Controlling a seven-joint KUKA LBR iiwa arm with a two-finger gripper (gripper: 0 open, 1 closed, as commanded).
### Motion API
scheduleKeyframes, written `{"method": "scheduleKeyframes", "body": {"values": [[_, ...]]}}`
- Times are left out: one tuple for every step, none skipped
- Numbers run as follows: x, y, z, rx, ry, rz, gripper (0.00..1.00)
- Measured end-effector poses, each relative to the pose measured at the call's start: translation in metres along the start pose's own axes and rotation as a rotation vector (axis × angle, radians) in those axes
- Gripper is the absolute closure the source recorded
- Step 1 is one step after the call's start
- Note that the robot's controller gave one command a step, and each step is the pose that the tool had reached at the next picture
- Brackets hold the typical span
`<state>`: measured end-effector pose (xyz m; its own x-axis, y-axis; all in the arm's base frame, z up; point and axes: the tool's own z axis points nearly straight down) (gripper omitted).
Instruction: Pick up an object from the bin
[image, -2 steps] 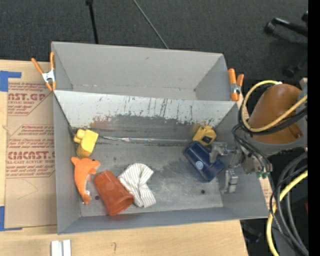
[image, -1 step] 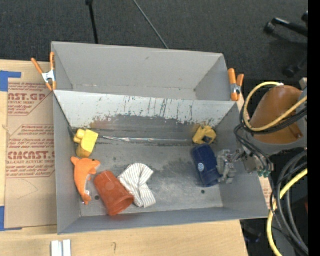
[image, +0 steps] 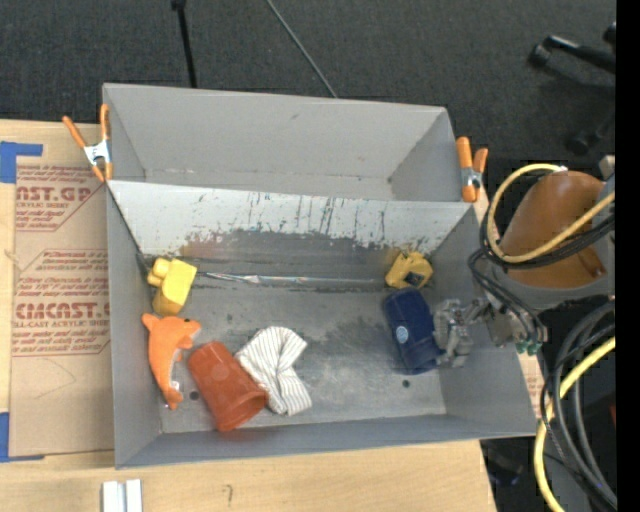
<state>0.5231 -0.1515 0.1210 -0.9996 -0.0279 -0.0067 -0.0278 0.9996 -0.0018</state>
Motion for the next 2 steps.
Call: {"method": "scheduleKeyframes", "body": {"values": [[0.013,0.011,-0.015,-0.002,0.007,0.003,1.00],[0.011,0.026,-0.027,-0.001,0.005,-0.034,1.00]]}}
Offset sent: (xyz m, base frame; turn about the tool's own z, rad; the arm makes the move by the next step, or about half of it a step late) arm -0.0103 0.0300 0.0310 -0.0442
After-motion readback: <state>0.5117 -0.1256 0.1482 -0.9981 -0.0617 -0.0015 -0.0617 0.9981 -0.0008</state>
